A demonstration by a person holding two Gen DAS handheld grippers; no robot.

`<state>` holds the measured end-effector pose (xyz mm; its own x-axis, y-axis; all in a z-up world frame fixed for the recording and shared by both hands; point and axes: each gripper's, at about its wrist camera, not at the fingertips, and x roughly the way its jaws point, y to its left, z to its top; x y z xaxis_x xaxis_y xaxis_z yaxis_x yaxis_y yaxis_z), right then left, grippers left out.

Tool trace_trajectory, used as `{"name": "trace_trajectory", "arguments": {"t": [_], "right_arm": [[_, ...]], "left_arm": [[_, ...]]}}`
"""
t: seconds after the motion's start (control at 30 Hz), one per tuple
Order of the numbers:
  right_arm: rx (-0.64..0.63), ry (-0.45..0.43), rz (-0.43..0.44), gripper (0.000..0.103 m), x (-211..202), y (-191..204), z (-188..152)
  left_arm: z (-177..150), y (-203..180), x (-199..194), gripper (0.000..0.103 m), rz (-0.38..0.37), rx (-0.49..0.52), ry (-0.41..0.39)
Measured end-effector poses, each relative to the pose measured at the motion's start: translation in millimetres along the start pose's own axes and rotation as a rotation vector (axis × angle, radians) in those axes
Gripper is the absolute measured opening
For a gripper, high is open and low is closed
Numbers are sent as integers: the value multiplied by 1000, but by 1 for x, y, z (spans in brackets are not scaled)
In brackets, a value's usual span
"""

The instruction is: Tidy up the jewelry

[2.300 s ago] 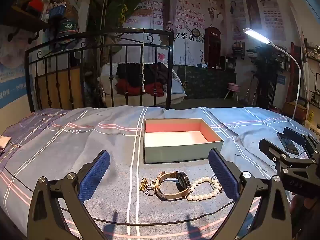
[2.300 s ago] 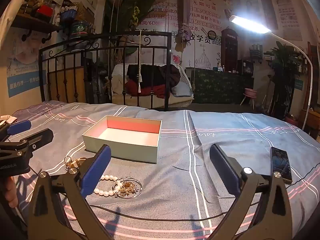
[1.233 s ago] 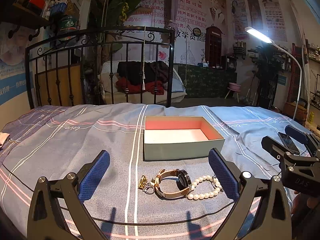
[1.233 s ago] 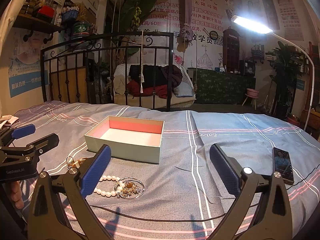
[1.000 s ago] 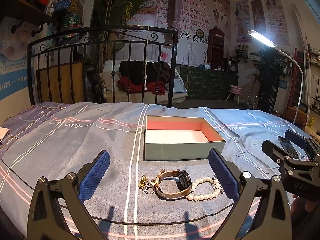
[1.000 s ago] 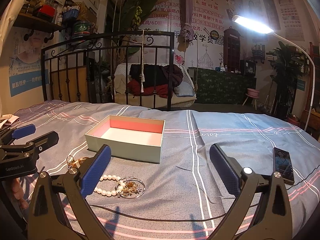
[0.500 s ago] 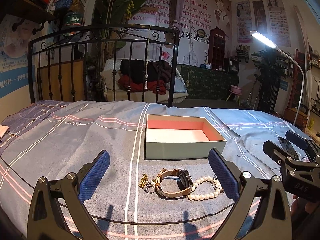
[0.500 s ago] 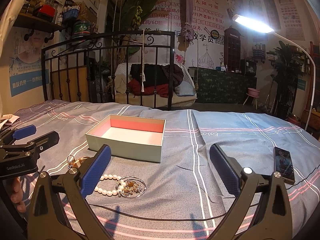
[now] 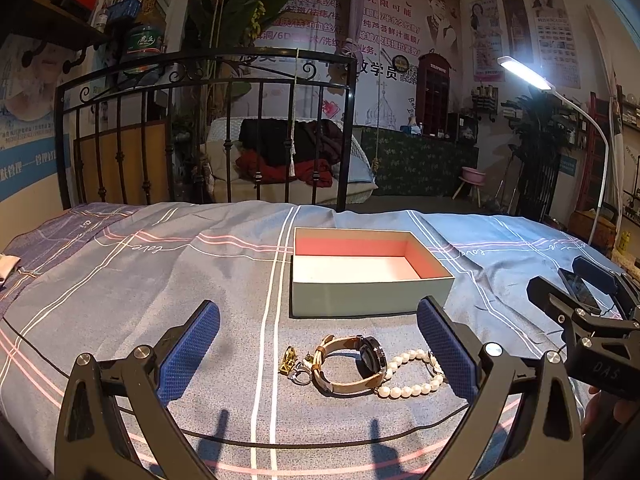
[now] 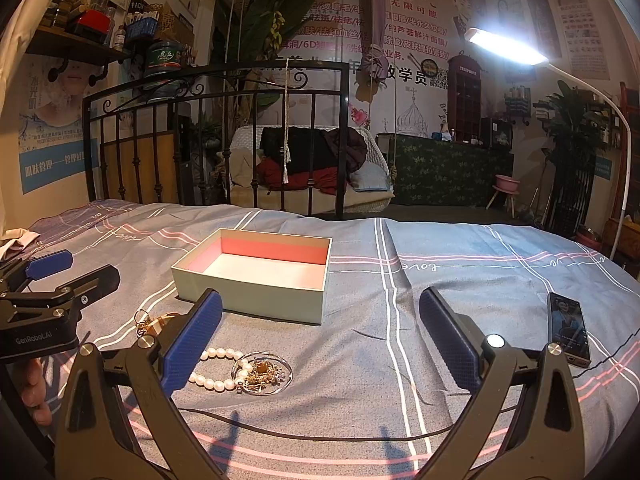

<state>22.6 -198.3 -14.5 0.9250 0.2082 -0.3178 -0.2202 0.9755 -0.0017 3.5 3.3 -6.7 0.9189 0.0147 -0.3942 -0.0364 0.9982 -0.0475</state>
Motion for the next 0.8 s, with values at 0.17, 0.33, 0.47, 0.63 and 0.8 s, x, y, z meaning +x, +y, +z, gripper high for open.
{"name": "trace_trajectory", "arguments": {"t": [0.17, 0.33, 0.47, 0.63, 0.8], "right_arm": [[-2, -2, -2, 97, -1, 1, 0], [-1, 2, 1, 97, 0, 2, -1], [0, 3, 2, 97, 0, 1, -1], [2, 6, 4, 97, 0, 1, -1], [2, 9, 6, 97, 2, 2, -1]], "left_arm": [[0, 0, 0, 97, -1, 0, 1], [0, 0, 0, 97, 1, 1, 0], [-1, 0, 1, 97, -2, 2, 3], [-1, 2, 0, 97, -2, 4, 9], [-2, 4, 1, 97, 0, 4, 14]]}}
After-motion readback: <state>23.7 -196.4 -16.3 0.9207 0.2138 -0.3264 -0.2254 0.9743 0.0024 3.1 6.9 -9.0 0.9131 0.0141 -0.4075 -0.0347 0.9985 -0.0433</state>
